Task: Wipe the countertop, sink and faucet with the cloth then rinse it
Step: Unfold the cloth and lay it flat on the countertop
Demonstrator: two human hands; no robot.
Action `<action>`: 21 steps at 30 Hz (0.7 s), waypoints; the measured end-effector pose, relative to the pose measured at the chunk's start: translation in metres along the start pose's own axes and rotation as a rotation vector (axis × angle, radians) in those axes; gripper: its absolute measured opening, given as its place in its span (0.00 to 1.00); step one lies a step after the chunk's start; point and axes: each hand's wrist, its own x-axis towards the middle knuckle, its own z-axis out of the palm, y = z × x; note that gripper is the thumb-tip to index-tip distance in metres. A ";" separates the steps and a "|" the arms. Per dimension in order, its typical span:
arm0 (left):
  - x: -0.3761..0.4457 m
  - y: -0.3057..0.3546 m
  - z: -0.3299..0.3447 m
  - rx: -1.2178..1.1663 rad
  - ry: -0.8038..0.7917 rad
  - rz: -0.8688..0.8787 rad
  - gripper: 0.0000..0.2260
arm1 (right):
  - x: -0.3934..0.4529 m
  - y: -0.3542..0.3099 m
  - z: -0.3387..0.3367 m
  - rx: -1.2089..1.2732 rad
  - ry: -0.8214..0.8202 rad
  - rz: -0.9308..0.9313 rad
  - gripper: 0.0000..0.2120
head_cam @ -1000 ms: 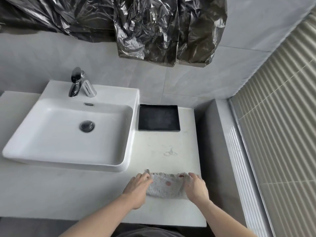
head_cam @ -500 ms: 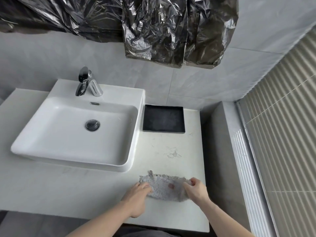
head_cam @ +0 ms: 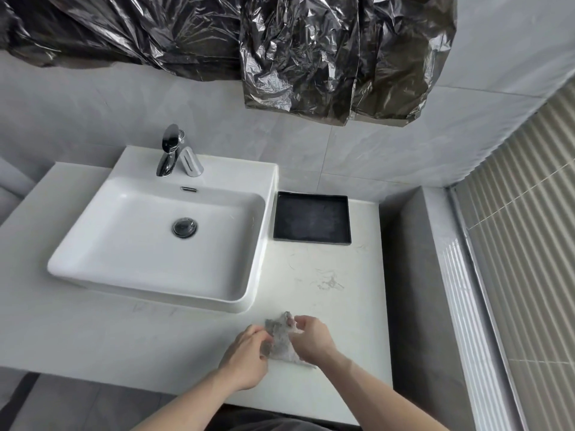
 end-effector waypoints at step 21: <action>0.054 0.041 -0.044 -0.509 0.008 -0.141 0.33 | -0.011 -0.029 -0.078 0.430 -0.056 -0.261 0.10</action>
